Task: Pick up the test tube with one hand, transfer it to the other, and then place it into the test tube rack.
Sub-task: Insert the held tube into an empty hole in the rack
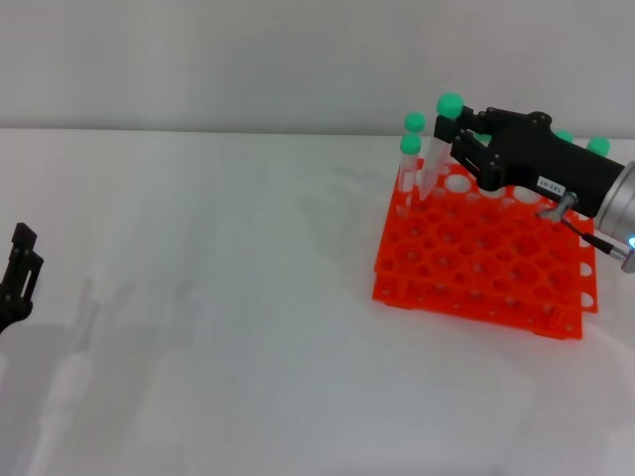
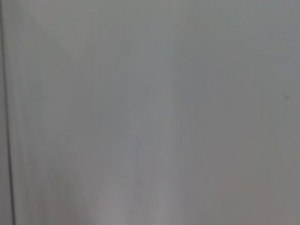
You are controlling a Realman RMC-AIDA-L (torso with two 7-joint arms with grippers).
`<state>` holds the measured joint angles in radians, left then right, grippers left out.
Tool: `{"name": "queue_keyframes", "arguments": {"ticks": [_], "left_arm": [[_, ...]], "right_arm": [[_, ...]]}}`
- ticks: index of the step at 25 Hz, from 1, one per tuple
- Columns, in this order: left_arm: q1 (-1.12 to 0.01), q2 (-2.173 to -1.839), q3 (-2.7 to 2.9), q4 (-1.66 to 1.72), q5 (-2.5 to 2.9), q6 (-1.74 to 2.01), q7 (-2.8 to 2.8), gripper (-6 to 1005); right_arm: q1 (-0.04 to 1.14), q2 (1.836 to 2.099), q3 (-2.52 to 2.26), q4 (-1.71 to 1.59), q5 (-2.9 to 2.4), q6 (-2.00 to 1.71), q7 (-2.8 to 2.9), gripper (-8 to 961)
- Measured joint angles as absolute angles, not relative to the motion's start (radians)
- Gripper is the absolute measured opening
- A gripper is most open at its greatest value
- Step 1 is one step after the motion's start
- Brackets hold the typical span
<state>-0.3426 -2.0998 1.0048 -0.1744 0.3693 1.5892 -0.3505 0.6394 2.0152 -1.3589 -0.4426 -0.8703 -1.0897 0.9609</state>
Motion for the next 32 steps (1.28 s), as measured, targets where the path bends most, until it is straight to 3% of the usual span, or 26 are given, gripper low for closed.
{"name": "queue_keyframes", "arguments": {"ticks": [19,32], "left_arm": [[-0.361,-2.101,1.001,-0.175,0.413,1.586,-0.357,656],[-0.385,-2.1,1.002,-0.175,0.413,1.585,-0.364,656]], "right_arm": [[0.749,2.028,-1.437,-0.338,-0.715,-0.933,0.822,202],[0.749,2.028,-1.505,-0.328,-0.618,-0.885,0.757,202]]}}
